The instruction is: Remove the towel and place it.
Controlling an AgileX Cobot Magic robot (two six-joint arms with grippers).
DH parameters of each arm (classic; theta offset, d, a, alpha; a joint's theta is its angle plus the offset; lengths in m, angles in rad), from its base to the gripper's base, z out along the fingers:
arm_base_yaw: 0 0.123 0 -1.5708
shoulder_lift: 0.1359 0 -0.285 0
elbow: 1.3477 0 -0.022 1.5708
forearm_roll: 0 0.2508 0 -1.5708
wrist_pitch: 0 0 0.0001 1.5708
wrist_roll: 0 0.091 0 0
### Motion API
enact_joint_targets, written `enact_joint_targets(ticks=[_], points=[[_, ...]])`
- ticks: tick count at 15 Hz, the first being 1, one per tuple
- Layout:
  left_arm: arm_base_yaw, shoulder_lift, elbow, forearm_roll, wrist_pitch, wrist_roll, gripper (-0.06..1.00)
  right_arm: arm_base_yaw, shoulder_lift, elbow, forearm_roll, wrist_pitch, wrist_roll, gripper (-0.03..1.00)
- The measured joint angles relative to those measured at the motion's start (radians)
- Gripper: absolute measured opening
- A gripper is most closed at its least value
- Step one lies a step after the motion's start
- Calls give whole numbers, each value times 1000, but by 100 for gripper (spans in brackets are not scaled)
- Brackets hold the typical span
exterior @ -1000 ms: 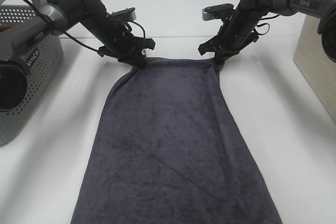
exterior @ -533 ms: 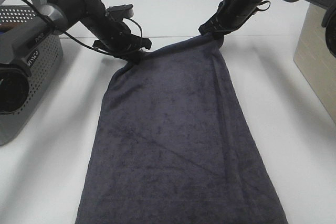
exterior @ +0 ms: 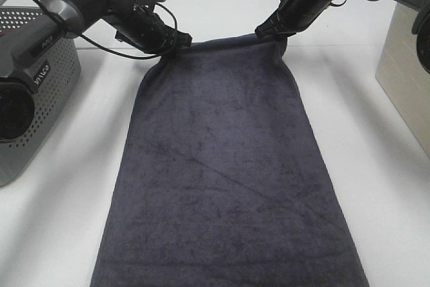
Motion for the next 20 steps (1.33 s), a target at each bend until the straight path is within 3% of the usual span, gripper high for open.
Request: enact_joint_targets(ticks=[9,20], points=[[-5,-1,0,4,-193,139,1,0,39,-1,-9,-150,0,1],[-8,-2,1,30,-292,154,1,0,52,-1,17,-304,0,1]])
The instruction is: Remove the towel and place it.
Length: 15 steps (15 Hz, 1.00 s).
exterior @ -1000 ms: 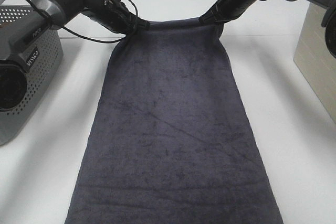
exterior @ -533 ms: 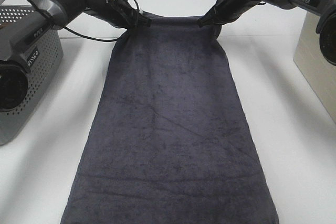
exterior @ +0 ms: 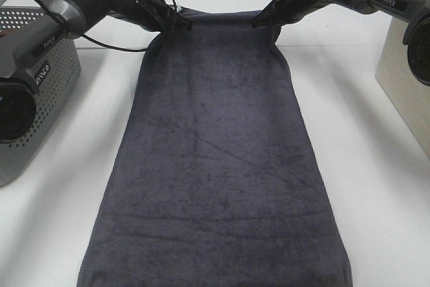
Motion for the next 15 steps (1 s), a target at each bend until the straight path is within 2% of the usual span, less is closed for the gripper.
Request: enact_joint_targets(ticks=[4,7,9,10,13,15], points=[[0,19,2,3,-8,1,1,0,38,0,40,-3,0,10],[0,46,4,7,-53,1,1,0,44,0,45,-25,0,32],[0,62,6,7,-92,1,5,-2,53,0,45,-54,0,44],[0,69,6,7,-116,1,11,-8,58,0,48,-69,0,48],[0,80,6,33,-203,1,46,-34,65,0,71,-120,0,50],[0,80,6,54,-280,1,59,-51,65,0,110,-110,0,50]])
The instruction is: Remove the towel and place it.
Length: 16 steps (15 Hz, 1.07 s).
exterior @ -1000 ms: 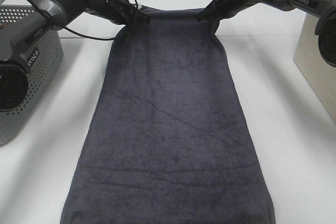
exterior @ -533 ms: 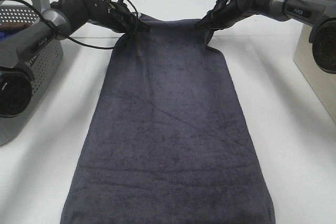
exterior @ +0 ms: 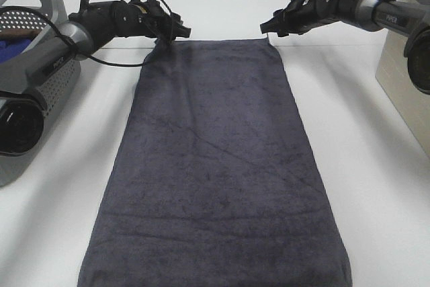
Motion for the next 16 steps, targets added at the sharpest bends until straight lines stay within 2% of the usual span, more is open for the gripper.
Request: enact_joint_targets(ticks=[3,7,10,16], points=[[1,0,0,3,-25,0,62,-4,0,0,32,16,0,50],[9,0,0,26,56,0,63,-4,0,0,47,151,0,50],[32,0,0,26,71,-15,63,-4,0,0,47,208,0,50],[50,59,0,26,71,-35,63,-4,0,0,47,215,0,50]])
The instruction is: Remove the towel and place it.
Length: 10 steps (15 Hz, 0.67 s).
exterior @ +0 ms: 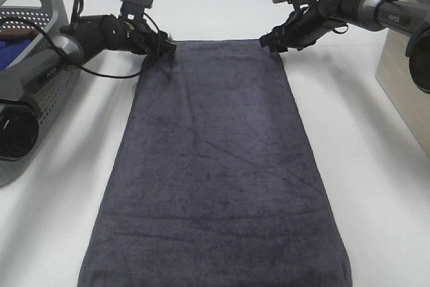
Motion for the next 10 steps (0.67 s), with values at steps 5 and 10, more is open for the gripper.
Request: enact_joint_targets(ticks=[5,10], points=[[4,26,0,26,-41,-15,63,0,0,0,0,1,0,50],[17,27,0,26,-47,-107,63,0,0,0,-1,1,0,50]])
